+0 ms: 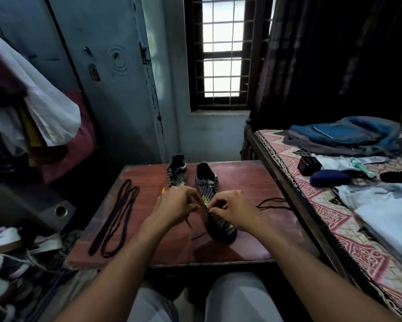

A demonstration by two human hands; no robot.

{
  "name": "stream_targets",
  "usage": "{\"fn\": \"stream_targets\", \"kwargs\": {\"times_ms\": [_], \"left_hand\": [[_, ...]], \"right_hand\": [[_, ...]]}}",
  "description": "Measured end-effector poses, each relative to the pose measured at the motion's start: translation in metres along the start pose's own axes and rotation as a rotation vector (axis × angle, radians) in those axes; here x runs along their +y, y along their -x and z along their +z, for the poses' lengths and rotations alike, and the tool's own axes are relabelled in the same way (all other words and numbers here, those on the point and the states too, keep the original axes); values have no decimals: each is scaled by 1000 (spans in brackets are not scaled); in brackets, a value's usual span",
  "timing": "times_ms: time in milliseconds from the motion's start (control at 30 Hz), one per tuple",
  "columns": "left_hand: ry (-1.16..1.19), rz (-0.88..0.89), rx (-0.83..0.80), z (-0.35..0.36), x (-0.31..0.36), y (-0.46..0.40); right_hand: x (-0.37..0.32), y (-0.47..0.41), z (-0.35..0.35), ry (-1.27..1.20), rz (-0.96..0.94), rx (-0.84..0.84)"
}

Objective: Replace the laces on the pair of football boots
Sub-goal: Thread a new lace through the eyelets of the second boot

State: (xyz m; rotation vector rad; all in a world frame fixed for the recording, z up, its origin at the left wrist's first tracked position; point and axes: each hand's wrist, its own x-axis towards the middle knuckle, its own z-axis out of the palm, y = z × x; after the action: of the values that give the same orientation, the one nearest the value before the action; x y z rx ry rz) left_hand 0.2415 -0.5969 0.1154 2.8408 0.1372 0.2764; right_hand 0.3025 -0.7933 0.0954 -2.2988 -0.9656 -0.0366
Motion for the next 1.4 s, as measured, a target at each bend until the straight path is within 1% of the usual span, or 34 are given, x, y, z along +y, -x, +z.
{"fn": "stream_targets", "kwargs": {"times_ms": [133,233,333,433,533,633,733,800,867,900,967,1033,1167,1233,1300,1400], "left_hand": [[113,21,34,-29,2,8],[240,66,61,-43,5,18],[351,80,162,-51,10,26],[469,112,235,-52,17,31],[716,119,281,-46,26,36],[915,108,306,-35,28,37],[948,124,266,-28,30,34],[867,172,221,-25,32,31],[723,226,188,-25,37,28],[674,243,183,-25,39,26],[674,257,201,-24,42,23],[726,242,239,-22,45,22],[852,185,326,-16,47,22],[971,136,346,-12,48,22],[1125,112,308,-7,48,21],[1279,114,278,-2,45,19]], "right_hand": [[-15,-7,-12,-45,-118,68],[-25,-7,-20,-83,-152,85],[-33,-2,-26,-139,-161,101],[-44,5,-34,-195,-212,163],[-50,5,-44,-231,-247,226],[-50,4,-52,-200,-255,219],[-47,5,-59,-125,-266,200],[-45,5,-64,-70,-251,137],[-45,5,-69,-32,-210,70],[-44,5,-71,-15,-196,59],[-43,6,-75,10,-171,92],[-43,9,-78,-42,-143,135],[-39,12,-74,-395,-69,180],[-37,13,-70,-507,-48,214],[-38,13,-69,-506,-39,226],[-41,12,-68,-362,-57,215]]}}
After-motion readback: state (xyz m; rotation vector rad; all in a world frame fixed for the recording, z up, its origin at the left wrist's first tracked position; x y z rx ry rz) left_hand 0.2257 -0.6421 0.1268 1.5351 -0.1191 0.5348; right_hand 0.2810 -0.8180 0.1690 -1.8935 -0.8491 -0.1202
